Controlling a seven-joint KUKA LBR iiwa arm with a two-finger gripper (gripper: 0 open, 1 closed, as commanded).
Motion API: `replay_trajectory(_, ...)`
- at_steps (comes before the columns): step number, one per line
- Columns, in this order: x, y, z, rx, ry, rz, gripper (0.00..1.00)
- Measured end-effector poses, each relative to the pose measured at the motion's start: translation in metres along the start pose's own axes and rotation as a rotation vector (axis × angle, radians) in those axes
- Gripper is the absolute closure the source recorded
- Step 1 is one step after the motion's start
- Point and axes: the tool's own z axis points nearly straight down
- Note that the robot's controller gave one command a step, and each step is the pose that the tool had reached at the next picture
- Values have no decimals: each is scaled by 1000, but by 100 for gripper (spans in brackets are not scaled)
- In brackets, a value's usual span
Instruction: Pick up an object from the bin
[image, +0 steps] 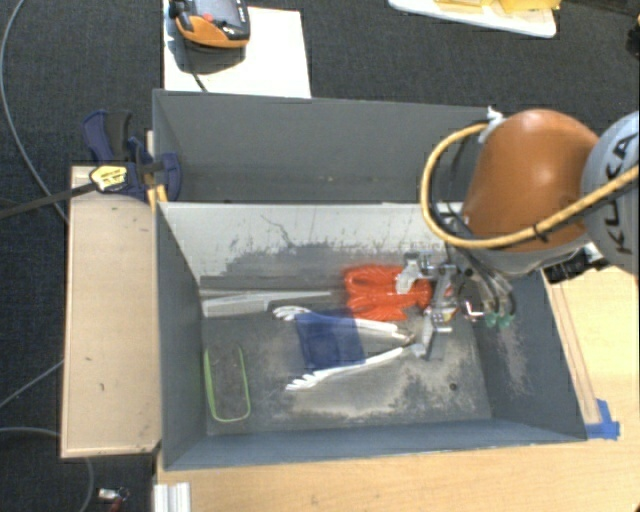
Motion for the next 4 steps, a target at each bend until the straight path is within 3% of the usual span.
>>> replay_trajectory(1, -1, 0, -3, 0, -6, 0, 0)
replay_trajectory(2, -11, 8, 58, 0, -7, -5, 0)
replay_trajectory(3, -6, 13, 117, -1, -12, 106, 0)
replay_trajectory(4, -5, 14, 120, -1, -13, 107, 0)
